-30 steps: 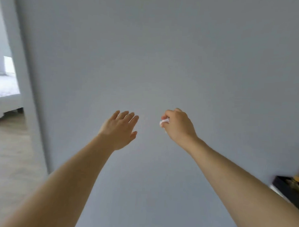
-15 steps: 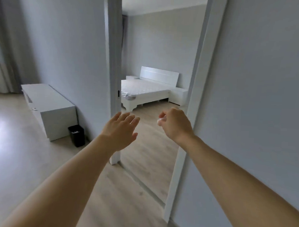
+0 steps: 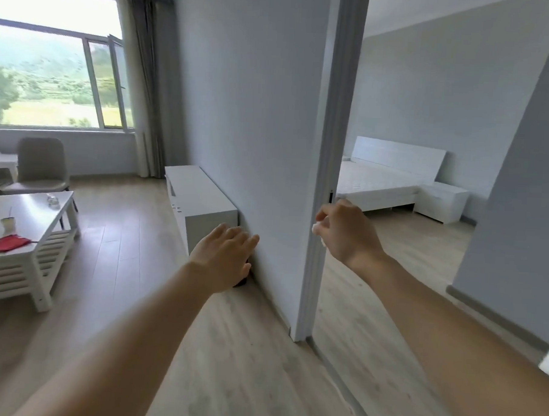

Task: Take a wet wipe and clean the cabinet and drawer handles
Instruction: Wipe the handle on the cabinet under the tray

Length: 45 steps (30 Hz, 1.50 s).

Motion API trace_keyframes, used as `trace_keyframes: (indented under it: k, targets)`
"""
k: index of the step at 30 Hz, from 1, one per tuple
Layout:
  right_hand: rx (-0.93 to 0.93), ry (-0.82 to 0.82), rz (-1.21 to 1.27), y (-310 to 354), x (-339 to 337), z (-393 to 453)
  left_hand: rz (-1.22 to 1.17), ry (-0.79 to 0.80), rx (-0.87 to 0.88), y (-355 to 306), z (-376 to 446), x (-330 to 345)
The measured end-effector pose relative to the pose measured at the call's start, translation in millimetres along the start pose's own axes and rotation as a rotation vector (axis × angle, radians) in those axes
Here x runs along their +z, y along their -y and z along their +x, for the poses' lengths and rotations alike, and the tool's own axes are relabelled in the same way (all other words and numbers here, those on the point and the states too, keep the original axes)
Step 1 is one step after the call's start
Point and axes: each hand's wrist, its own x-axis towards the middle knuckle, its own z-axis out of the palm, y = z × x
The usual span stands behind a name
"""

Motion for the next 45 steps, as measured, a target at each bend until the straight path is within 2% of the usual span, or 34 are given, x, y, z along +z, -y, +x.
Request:
trace_keyframes:
  k: [5, 14, 17, 20, 22, 26, 35, 45]
  targets:
    - [-0.061, 0.062, 0.060, 47, 84, 120, -0.036, -0.020, -0.093, 99, 54, 49]
    - [-0.333, 0.159, 0.214, 226, 273, 282, 0.014, 0.101, -0.289, 316, 97, 182]
    - [-0.351, 0.180, 0.219, 278, 334, 337, 0.055, 0.126, -0.318, 393, 112, 224]
    - [-0.324, 0.186, 0.226, 331, 384, 408, 0.181, 0.204, -0.258, 483, 138, 257]
    - [-0.302, 0.172, 0.234, 360, 413, 457, 0.194, 0.169, -0.257, 545, 166, 275]
    - [-0.260, 0.194, 0.223, 393, 470, 538, 0.131, 0.128, -0.259, 635, 226, 319]
    - [-0.139, 0.175, 0.227, 416, 629, 751, 0.117, 0.121, -0.161, 801, 394, 475]
    - [-0.176, 0.199, 0.243, 513, 790, 990, 0.053, 0.136, -0.153, 1003, 549, 606]
